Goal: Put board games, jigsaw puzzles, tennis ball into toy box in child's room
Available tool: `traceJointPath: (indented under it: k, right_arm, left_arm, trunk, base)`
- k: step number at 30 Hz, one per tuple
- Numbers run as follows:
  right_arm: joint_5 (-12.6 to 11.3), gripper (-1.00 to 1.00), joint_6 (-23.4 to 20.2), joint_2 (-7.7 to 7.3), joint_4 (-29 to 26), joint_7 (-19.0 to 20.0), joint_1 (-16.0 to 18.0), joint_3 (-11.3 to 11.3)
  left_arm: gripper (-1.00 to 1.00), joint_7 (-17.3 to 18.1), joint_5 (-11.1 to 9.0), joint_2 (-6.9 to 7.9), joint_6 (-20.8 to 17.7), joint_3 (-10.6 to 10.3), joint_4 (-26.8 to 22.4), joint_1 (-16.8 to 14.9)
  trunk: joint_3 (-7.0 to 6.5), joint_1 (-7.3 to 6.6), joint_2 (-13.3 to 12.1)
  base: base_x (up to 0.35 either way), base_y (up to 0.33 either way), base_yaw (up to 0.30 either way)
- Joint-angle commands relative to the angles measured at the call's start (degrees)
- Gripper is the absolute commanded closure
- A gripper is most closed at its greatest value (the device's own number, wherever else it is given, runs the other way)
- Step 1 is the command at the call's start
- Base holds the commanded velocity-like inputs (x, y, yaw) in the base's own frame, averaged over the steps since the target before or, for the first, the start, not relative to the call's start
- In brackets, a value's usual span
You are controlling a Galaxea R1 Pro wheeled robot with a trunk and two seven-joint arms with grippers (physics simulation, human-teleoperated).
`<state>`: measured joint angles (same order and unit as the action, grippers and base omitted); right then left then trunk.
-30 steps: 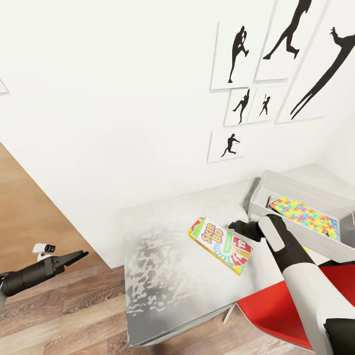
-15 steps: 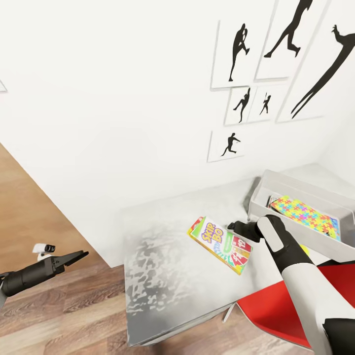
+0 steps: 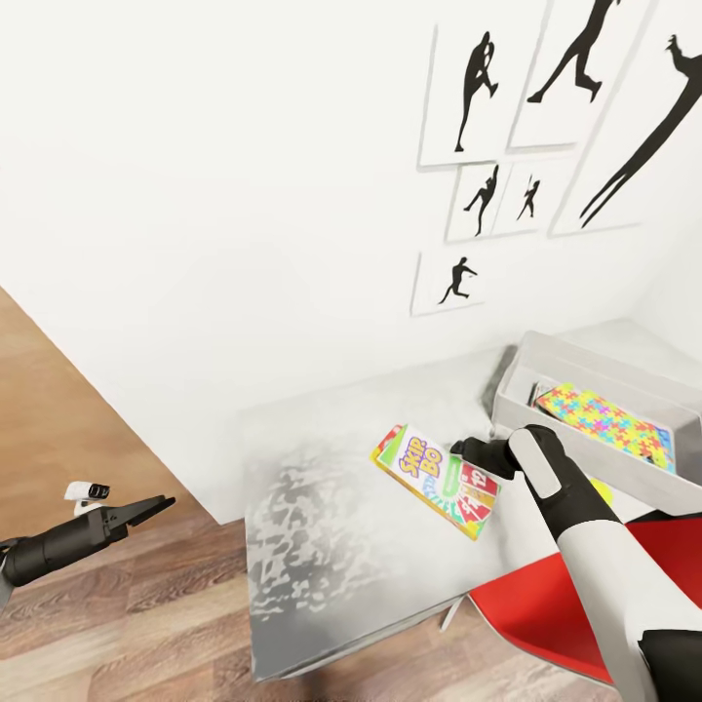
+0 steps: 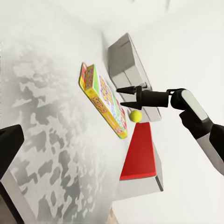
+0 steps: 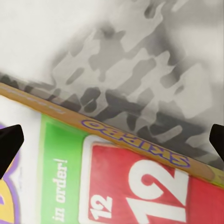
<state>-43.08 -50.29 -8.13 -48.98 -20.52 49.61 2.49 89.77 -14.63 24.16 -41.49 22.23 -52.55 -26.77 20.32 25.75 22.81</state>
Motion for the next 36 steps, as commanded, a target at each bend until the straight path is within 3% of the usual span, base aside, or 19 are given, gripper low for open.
traceJointPath:
  k: [1,36]
  right_arm:
    - [-0.60,-1.00,-0.07,-0.06,-0.06,-0.57,0.04,0.23]
    - [-0.60,-1.00,-0.06,0.31,-0.06,-0.57,0.04,0.32]
  left_arm:
    - [-1.00,0.23,0.04,0.01,-0.61,0.00,-0.01,-0.03]
    - [-1.00,0.23,0.01,0.01,-0.61,0.00,-0.01,-0.03]
  trunk:
    - [0.17,0.03,0.11]
    - [0.92,0.03,0.11]
  base:
    - [0.000,0.000,0.000]
    - [-0.058,0.020,0.000]
